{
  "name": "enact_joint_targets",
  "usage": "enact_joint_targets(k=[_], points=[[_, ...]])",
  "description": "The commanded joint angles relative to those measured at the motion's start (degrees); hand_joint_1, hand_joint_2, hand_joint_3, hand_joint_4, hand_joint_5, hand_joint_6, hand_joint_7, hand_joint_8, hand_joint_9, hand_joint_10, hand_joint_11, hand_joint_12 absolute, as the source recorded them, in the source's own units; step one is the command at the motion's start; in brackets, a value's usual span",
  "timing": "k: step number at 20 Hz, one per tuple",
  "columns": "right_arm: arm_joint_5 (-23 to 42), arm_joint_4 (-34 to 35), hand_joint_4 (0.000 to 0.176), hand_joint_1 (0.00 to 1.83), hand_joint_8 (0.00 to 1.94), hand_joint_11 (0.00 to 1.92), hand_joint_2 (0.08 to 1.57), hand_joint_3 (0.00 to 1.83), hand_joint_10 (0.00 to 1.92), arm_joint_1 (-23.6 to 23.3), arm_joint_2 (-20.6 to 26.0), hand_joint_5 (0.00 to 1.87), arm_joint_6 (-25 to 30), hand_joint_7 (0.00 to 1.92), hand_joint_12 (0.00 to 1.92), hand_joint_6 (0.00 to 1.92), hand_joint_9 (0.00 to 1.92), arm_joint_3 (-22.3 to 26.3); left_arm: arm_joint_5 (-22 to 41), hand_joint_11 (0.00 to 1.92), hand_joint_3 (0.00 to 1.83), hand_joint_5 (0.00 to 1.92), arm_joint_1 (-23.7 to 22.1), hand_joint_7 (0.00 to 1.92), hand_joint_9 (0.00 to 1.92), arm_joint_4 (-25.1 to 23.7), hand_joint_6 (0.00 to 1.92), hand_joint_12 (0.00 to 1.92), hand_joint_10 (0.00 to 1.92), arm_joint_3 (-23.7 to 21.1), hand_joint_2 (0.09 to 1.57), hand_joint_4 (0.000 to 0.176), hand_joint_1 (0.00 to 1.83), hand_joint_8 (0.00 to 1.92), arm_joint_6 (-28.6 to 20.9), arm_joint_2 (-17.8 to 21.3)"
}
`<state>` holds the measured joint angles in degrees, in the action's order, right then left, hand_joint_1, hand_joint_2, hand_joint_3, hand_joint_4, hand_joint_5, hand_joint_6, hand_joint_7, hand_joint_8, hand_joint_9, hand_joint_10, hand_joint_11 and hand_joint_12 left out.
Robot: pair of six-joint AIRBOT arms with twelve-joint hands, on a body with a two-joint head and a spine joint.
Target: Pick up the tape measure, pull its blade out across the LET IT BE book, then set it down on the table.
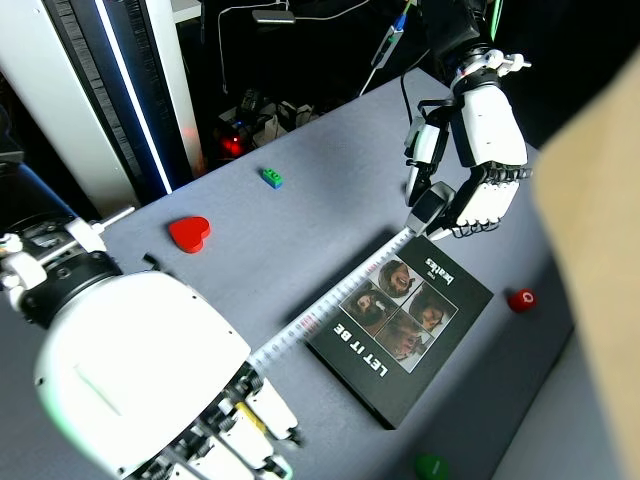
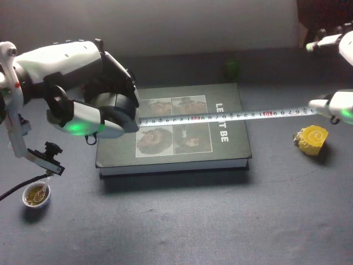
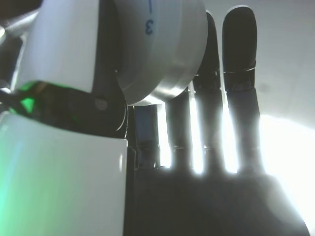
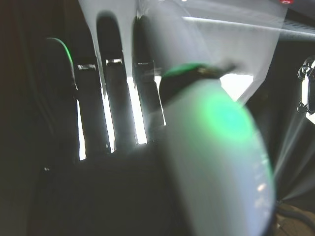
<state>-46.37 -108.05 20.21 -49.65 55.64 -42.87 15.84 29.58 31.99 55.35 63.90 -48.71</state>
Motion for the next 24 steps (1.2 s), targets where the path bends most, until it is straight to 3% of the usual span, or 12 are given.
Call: enact_joint_targets(k=[1, 4, 10, 13, 19, 20, 24], points=[[-3.76, -4.10, 0.000, 0.75, 0.00, 0.00, 1.06, 0.00, 0.00, -0.59, 0.33, 0.12, -0.04, 0.14, 0.69, 0.00, 0.12, -0.17, 5.90, 0.76, 0.00, 1.07, -0.37, 1.11, 0.90, -0.56, 0.66, 1.15, 1.19, 0.36, 1.08, 0.000, 1.38, 0.87, -0.33, 0.33], [-4.01, -4.10, 0.000, 0.67, 0.00, 0.00, 1.01, 0.00, 0.00, -1.09, 1.02, 0.02, 0.35, 0.05, 0.50, 0.00, 0.01, 0.30, 5.10, 0.76, 0.00, 1.07, -0.12, 1.11, 0.90, -0.59, 0.66, 1.15, 1.19, 0.53, 1.08, 0.000, 1.38, 0.87, -0.33, 0.41], [-1.72, -5.05, 0.000, 0.63, 0.00, 0.00, 0.97, 0.00, 0.00, -3.60, 3.79, 0.00, 2.94, 0.03, 0.45, 0.00, 0.00, 6.15, 2.46, 0.75, 0.00, 1.07, 0.03, 1.11, 0.90, -1.80, 0.65, 1.14, 1.19, 2.89, 1.08, 0.000, 1.38, 0.86, -0.34, -0.11], [-1.39, -10.44, 0.000, 0.63, 0.00, 0.00, 0.96, 0.00, 0.00, -4.38, 3.83, 0.00, 7.82, 0.03, 0.45, 0.00, 0.00, 7.61, -0.51, 0.77, 0.00, 1.07, -0.25, 1.12, 0.90, -2.31, 0.65, 1.15, 1.19, 5.95, 1.08, 0.000, 1.38, 0.86, -0.33, -0.85], [0.30, -14.74, 0.000, 0.62, 0.00, 0.00, 0.98, 0.00, 0.00, -5.21, 2.97, 0.01, 17.61, 0.03, 0.46, 0.00, 0.00, 8.23, -2.82, 0.76, 0.00, 1.07, 0.01, 1.11, 0.91, -2.06, 0.65, 1.14, 1.18, 12.08, 1.08, 0.000, 1.38, 0.85, -0.25, -3.08], [0.42, -14.84, 0.000, 0.59, 0.00, 0.00, 0.99, 0.00, 0.00, -5.19, 2.91, 0.01, 17.82, 0.03, 0.48, 0.00, 0.00, 8.23, -3.26, 0.76, 0.00, 1.06, 0.18, 1.11, 0.91, -2.08, 0.66, 1.13, 1.19, 13.04, 1.08, 0.000, 1.38, 0.86, -0.20, -3.50], [-1.76, -17.27, 0.000, 0.17, 0.00, 0.00, 1.00, 0.00, 0.01, -3.73, 1.67, 0.01, 21.16, 0.05, 0.57, 0.00, 0.04, 8.17, -3.77, 0.74, 0.00, 1.06, 0.81, 1.11, 0.88, -1.96, 0.68, 1.15, 1.22, 16.41, 1.08, 0.000, 1.38, 0.86, -0.20, -4.66]])
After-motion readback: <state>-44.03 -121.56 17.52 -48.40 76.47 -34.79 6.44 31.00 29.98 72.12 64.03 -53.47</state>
